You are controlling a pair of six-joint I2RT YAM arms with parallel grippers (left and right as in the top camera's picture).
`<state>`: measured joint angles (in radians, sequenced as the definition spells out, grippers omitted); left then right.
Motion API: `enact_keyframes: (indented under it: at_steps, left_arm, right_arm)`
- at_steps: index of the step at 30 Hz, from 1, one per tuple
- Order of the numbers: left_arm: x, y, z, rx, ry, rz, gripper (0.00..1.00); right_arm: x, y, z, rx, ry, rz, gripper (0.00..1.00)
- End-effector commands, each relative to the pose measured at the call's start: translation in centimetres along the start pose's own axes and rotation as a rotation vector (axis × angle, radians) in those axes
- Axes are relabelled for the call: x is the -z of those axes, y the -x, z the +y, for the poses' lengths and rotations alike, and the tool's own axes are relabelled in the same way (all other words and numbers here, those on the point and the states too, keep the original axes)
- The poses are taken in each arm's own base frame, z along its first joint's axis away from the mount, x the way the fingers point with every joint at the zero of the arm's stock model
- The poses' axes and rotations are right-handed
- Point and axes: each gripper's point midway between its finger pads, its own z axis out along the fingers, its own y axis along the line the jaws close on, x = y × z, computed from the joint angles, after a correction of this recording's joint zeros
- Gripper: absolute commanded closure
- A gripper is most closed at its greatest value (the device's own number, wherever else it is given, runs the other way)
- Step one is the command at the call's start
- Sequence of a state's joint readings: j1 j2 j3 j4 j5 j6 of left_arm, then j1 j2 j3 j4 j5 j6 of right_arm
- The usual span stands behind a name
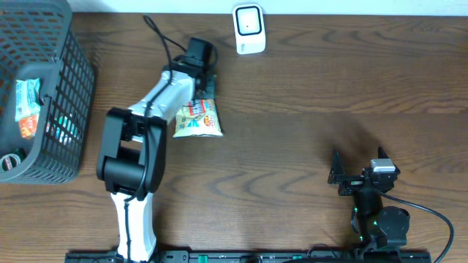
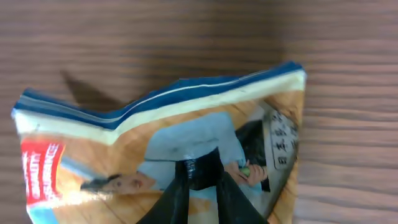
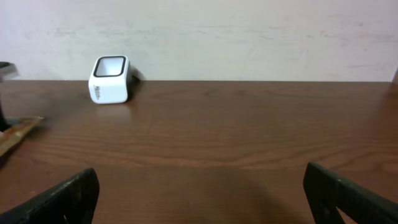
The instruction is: Scan the item barcode
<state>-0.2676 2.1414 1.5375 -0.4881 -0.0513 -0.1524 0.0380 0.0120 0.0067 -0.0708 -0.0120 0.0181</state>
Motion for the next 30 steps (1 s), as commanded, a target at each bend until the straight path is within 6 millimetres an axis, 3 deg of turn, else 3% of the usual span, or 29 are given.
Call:
enact_keyframes:
  at_steps: [1,2,6,8,11,14,17,24,30]
  left_arm:
    - [3.2,2.0,2.9,0.046,0.022,-0.046,0.83]
    - [4.5,2.7,3.1,0.054,0.019,-0.074,0.83]
    - [11.1,5.7,3.5,0.073,-0.006,-0.221,0.69]
    - [14.3,6.3,2.8,0.07,-0.049,-0.275,0.66]
    - [18.1,6.2,1.3,0.052,-0.143,-0.311,0.66]
    - [19.7,5.1,0.2,0.034,-0.196,-0.292,0.62]
    - [19.2,3.3,-0.7,0.015,-0.215,-0.22,0.45]
    - [15.5,-2.1,-2.2,-0.001,-0.192,0.004,0.46]
    - [11.2,-5.4,-2.9,0.019,-0.161,0.148,0.54]
  right_arm:
    - [0.0,0.0,0.2,-0.01,0.009,0.0,0.01]
    - [0.0,0.0,0.2,-0.01,0.009,0.0,0.01]
    - [0.0,0.0,0.2,-0.01,0.009,-0.001,0.01]
    - [0.0,0.0,0.2,-0.01,0.009,0.0,0.01]
    - [0.0,0.0,0.2,-0.01,0.009,0.0,0.01]
    - [0.0,-0.1,0.2,-0.01,0.009,0.0,0.01]
    - [0.0,0.0,0.2,-0.01,0.009,-0.001,0.01]
    - [0.0,0.0,0.2,-0.01,0.009,-0.001,0.01]
    - [0.0,0.0,0.2,-0.01,0.009,0.0,0.01]
